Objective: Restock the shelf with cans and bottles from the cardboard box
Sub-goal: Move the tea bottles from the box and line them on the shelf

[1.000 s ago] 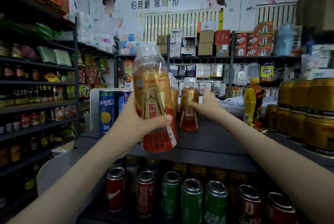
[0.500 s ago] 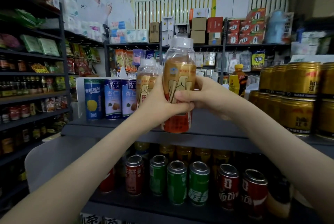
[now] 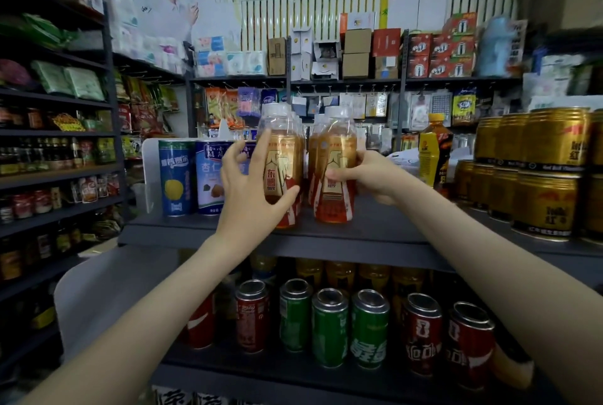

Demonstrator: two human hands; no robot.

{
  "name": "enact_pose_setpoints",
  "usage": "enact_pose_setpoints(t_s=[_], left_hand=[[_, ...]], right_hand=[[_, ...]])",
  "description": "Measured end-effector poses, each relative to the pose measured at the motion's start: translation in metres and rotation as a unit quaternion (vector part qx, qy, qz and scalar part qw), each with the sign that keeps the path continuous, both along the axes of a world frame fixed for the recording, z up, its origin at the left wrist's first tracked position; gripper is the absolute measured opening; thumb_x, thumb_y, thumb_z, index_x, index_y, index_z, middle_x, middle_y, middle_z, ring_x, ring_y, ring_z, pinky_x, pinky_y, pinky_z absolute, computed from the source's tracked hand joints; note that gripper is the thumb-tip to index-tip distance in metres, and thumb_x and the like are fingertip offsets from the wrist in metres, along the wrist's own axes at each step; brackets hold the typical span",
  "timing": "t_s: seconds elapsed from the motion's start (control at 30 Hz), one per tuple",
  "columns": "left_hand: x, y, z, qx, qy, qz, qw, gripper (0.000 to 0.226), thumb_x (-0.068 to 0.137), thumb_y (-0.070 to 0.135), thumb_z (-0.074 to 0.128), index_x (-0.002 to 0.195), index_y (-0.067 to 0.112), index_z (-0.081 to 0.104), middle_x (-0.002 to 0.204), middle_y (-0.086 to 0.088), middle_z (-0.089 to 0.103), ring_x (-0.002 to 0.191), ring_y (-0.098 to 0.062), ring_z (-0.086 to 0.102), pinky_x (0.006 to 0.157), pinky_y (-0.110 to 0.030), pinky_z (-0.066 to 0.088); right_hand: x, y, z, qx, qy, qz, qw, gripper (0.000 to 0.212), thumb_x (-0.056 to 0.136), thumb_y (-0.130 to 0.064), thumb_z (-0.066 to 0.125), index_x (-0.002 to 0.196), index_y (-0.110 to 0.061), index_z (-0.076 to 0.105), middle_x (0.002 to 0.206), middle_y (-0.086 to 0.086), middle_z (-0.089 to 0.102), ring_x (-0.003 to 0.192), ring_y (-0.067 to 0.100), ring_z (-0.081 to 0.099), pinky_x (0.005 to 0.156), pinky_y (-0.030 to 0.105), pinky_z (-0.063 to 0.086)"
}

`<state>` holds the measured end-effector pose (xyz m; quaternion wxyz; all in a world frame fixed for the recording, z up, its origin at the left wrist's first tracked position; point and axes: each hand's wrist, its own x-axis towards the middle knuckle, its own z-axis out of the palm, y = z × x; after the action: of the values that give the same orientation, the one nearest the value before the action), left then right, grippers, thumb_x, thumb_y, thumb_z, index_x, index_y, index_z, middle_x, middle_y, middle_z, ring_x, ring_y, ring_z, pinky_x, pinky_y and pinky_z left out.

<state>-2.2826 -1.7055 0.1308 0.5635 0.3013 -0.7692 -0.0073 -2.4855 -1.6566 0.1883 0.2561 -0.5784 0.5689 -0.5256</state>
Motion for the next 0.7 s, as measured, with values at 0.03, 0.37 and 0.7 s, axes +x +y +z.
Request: enact_pose_setpoints(t_s=[0.03, 0.37, 0.7], left_hand=[[-0.001, -0.005, -0.002, 0.002, -0.007, -0.005, 1.0, 0.089, 0.082, 0.041, 0.07, 0.148, 0.043, 0.01, 0.146, -0.008, 0.011, 0.134, -0.026, 0.024, 0.108, -0.04, 0.028], [-0.005, -0.023, -0.006, 0.035, -0.021, -0.061, 0.997, 0.091, 0.087, 0.037, 0.066, 0.146, 0.05, -0.002, 0.146, -0.007, 0.023, 0.128, -0.022, 0.039, 0.097, -0.027, 0.032], [-0.009, -0.03, -0.009, 0.03, -0.024, -0.072, 0.997, 0.092, 0.086, 0.041, 0.065, 0.142, 0.057, -0.008, 0.146, -0.006, 0.022, 0.13, -0.025, 0.037, 0.104, -0.037, 0.037]], right_hand=[[0.001, -0.005, -0.001, 0.0, 0.005, -0.002, 1.0, 0.024, 0.079, -0.008, 0.074, 0.095, -0.015, 0.059, 0.096, 0.001, 0.068, 0.087, 0.012, 0.065, 0.072, 0.024, 0.05], [-0.006, -0.025, -0.004, 0.04, 0.084, 0.004, 0.996, 0.049, 0.08, -0.012, 0.075, 0.12, -0.014, 0.048, 0.114, 0.002, 0.063, 0.107, 0.019, 0.06, 0.097, 0.035, 0.047], [-0.001, -0.027, -0.017, 0.031, 0.096, -0.047, 0.994, 0.046, 0.078, -0.021, 0.078, 0.113, -0.017, 0.048, 0.105, -0.004, 0.063, 0.095, 0.012, 0.06, 0.067, 0.021, 0.046]])
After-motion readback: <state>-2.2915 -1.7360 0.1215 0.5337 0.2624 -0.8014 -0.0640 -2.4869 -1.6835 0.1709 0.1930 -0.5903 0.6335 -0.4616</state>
